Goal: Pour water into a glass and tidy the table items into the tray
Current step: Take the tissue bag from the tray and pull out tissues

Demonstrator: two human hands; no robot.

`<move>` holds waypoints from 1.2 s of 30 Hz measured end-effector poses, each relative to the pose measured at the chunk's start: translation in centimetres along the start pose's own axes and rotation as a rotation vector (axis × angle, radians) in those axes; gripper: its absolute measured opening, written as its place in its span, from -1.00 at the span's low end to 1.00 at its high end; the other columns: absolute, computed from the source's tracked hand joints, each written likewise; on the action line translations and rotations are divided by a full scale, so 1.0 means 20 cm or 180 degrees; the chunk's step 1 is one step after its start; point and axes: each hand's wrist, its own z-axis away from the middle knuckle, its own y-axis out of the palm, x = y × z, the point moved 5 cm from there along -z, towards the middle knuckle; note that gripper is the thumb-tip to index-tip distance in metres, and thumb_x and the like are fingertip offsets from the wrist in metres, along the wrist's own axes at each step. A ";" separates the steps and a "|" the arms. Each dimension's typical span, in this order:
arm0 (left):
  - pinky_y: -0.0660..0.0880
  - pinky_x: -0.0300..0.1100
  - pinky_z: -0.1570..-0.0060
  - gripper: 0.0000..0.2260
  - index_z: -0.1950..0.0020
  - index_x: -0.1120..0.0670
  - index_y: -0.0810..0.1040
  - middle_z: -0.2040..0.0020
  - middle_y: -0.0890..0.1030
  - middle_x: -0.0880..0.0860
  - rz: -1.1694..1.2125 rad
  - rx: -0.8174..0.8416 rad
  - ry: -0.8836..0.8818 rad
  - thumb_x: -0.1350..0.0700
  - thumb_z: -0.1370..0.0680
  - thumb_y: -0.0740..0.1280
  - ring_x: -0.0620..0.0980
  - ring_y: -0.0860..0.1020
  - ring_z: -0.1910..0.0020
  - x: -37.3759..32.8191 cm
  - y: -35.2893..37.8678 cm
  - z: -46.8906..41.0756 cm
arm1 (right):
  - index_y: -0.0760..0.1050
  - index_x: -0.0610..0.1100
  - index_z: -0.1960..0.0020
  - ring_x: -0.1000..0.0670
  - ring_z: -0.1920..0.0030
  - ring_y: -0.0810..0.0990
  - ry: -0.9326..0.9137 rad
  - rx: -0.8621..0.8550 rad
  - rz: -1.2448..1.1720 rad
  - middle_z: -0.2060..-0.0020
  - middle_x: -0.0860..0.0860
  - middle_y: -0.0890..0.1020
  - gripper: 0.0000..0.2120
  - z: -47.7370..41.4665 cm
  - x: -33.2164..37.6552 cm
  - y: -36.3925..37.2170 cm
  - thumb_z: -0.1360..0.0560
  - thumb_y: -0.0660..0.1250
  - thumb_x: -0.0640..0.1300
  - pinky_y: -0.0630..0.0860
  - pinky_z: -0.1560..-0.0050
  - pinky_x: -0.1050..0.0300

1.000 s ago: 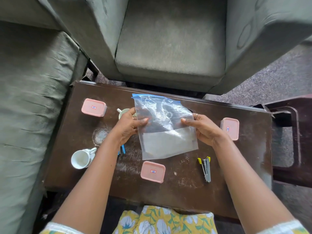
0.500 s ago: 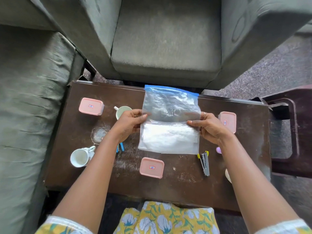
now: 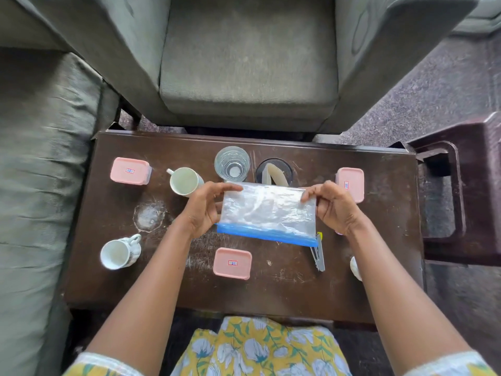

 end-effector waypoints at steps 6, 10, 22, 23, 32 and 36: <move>0.58 -0.29 0.21 -0.81 -0.03 0.13 0.65 0.02 0.70 0.01 -0.0435 0.0480 -0.0100 0.28 -0.44 0.38 -0.05 0.66 0.08 -0.02 0.22 -0.04 | 0.49 -0.04 -0.13 0.01 0.09 0.66 -0.0379 -0.0062 -0.0114 0.13 0.04 0.68 -0.50 0.09 0.07 -0.08 -0.28 0.38 -0.44 0.61 0.14 0.17; 0.56 -0.33 0.11 -0.65 -0.09 0.01 0.63 -0.14 0.62 -0.05 -0.0781 0.0560 0.0074 0.36 -0.39 0.41 -0.11 0.62 -0.03 -0.08 0.41 -0.10 | -0.02 0.28 -0.47 0.07 -0.36 0.41 -0.0230 0.0003 0.0036 -0.41 0.21 0.34 0.08 0.18 0.09 -0.21 -0.29 0.38 -0.53 0.49 -0.25 -0.01; 0.58 -0.12 -0.05 -0.31 -0.33 -0.09 0.40 -0.32 0.40 -0.11 -0.1279 0.1630 -0.0621 0.51 -0.36 0.34 0.02 0.49 -0.25 0.05 0.97 -0.22 | 0.28 0.01 -0.38 -0.12 -0.01 0.68 0.0178 -0.0894 0.0017 0.00 -0.11 0.69 -0.22 0.49 0.15 -0.78 -0.32 0.34 -0.59 0.66 0.16 0.03; 0.60 -0.12 -0.01 -0.36 -0.29 -0.07 0.44 -0.29 0.44 -0.06 -0.1230 0.1538 -0.0572 0.51 -0.37 0.34 0.05 0.52 -0.22 0.06 1.00 -0.24 | 0.34 -0.02 -0.31 -0.11 0.00 0.68 0.0168 -0.0928 -0.0015 0.02 -0.09 0.69 -0.29 0.51 0.15 -0.82 -0.33 0.34 -0.58 0.66 0.17 0.05; 0.55 -0.22 0.05 -0.72 -0.05 0.06 0.64 0.10 0.62 0.03 -0.2145 0.0148 0.0424 0.32 -0.39 0.45 -0.08 0.56 0.12 0.20 1.26 -0.44 | 0.46 -0.14 0.02 0.02 0.22 0.69 0.0058 -0.2141 -0.0296 0.12 -0.08 0.67 -0.71 0.64 0.00 -1.17 -0.40 0.37 -0.46 0.61 0.33 0.18; 0.44 -0.57 0.16 -0.75 -0.07 0.10 0.64 0.03 0.60 -0.04 -0.2793 -0.0090 0.1092 0.29 -0.42 0.41 -0.15 0.57 0.13 0.21 1.46 -0.52 | 0.45 -0.11 0.17 0.00 0.27 0.60 0.0382 -0.2772 -0.0408 0.15 -0.10 0.62 -0.78 0.67 -0.14 -1.28 -0.42 0.38 -0.41 0.52 0.28 0.10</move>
